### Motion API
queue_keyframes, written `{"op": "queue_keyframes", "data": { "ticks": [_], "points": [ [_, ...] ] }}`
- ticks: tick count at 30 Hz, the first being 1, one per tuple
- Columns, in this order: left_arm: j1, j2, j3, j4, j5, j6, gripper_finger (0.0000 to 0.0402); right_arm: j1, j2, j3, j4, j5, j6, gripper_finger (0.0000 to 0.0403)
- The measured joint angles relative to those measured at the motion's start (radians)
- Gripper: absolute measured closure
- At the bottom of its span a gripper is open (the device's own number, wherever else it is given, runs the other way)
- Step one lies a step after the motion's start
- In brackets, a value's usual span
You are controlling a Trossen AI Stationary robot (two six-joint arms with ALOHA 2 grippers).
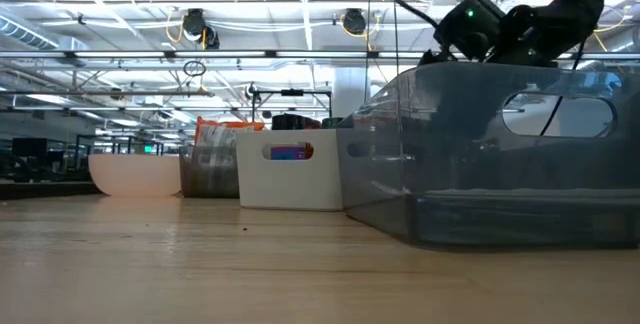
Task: Pick & Place Food Item
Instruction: Put the brown seasoning bottle into the white bin
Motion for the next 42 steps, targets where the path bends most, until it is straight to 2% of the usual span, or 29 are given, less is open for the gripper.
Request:
{"op": "queue_keyframes", "data": {
  "ticks": [16,42],
  "points": [
    [0.001,0.000,0.000,-0.029,-0.011,0.005,0.0213,0.001,0.096,0.000,0.069,0.025,0.000,0.0138],
    [0.001,0.000,0.000,-0.054,-0.035,0.007,0.0213,0.000,0.096,0.001,0.095,0.053,-0.053,0.0138]
  ]
}}
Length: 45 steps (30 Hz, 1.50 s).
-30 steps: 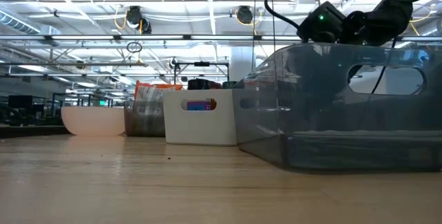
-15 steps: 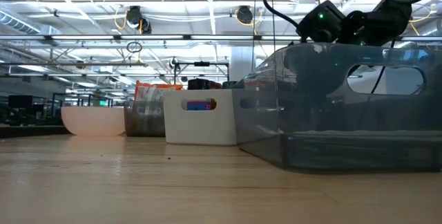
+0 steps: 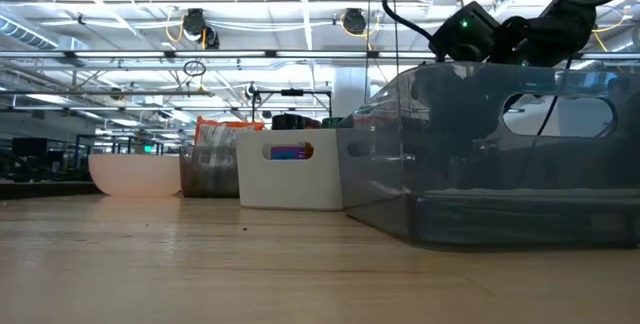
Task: Pick & Place Food Item
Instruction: Put the brown seasoning bottle into the white bin
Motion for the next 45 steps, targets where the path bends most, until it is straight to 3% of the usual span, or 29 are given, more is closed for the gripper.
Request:
{"op": "queue_keyframes", "data": {
  "ticks": [26,35,45],
  "points": [
    [0.000,0.000,0.000,-0.004,0.000,-0.007,0.0213,-0.008,0.082,0.001,0.063,0.001,0.035,0.0139],
    [0.000,0.000,0.000,-0.005,-0.006,-0.006,0.0213,-0.012,0.082,0.001,0.060,0.023,0.031,0.0216],
    [0.000,0.000,0.000,-0.005,-0.006,0.001,0.0213,-0.013,0.044,-0.001,0.031,0.023,0.051,0.0219]
  ]
}}
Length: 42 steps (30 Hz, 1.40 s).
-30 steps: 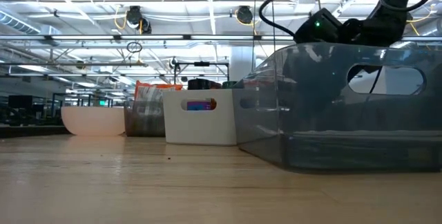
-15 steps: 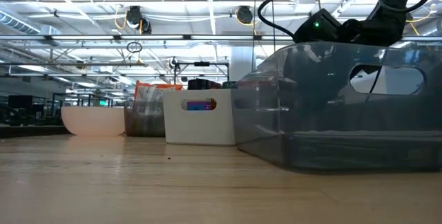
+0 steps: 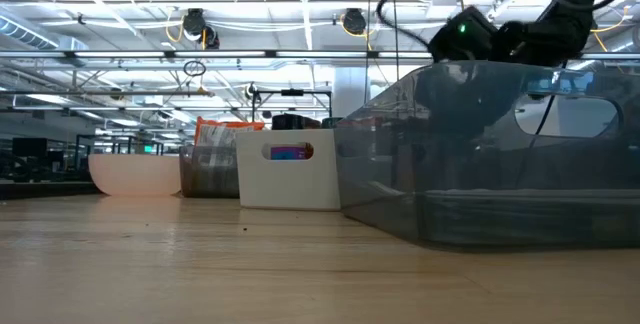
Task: Pick & Place Food Item
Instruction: Put the brown seasoning bottle into the white bin
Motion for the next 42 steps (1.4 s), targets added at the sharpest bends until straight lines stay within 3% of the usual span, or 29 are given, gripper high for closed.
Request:
{"op": "queue_keyframes", "data": {
  "ticks": [10,14,20,27,33,42],
  "points": [
    [0.030,0.001,0.000,0.000,-0.021,-0.015,0.0213,-0.029,-0.263,0.000,-0.106,-0.003,0.002,0.0219],
    [0.061,0.023,0.000,0.006,-0.077,-0.093,0.0213,-0.042,-0.406,0.004,-0.146,0.001,0.002,0.0219],
    [0.127,0.116,0.001,0.012,-0.050,-0.256,0.0213,-0.054,-0.546,0.126,-0.278,0.029,-0.059,0.0219],
    [0.191,0.257,0.001,0.066,0.136,-0.333,0.0213,-0.067,-0.580,0.291,-0.320,0.022,-0.082,0.0219],
    [0.219,0.344,0.000,0.249,0.311,-0.365,0.0213,-0.091,-0.587,0.327,-0.329,-0.032,-0.056,0.0219],
    [0.258,0.365,0.000,0.280,0.289,-0.370,0.0213,-0.088,-0.591,0.325,-0.356,-0.065,-0.042,0.0219]
  ]
}}
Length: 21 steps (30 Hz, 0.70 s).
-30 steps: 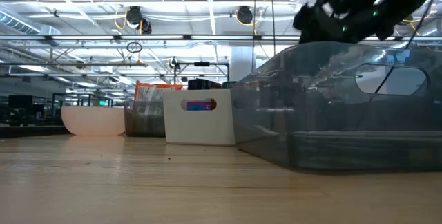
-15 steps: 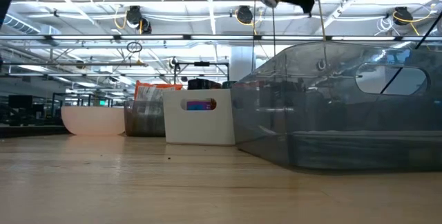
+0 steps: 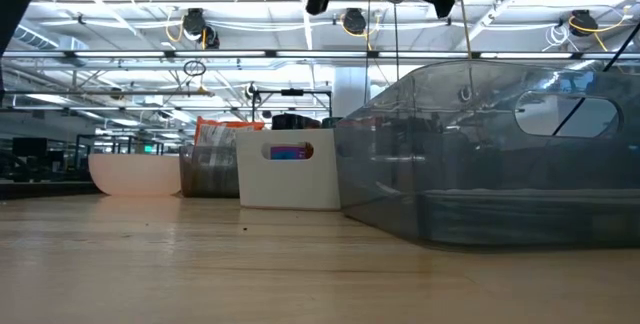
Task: Pick & Place Food Item
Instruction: Put the brown seasoning bottle into the white bin
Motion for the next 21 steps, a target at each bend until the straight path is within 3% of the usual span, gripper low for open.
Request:
{"op": "queue_keyframes", "data": {
  "ticks": [7,14,18,21],
  "points": [
    [-0.010,0.000,0.000,0.086,0.031,0.364,0.0213,-0.045,0.017,0.000,-0.012,-0.258,0.126,0.0219],
    [-0.053,0.000,0.041,0.040,0.074,0.591,0.0213,-0.123,0.046,0.000,-0.008,-0.583,0.297,0.0219],
    [-0.100,-0.003,0.067,0.006,0.018,0.747,0.0213,-0.142,0.098,0.000,0.110,-0.781,0.456,0.0219],
    [-0.104,0.001,0.067,0.009,0.056,0.740,0.0213,-0.133,0.141,0.000,0.260,-0.883,0.600,0.0219]
  ]
}}
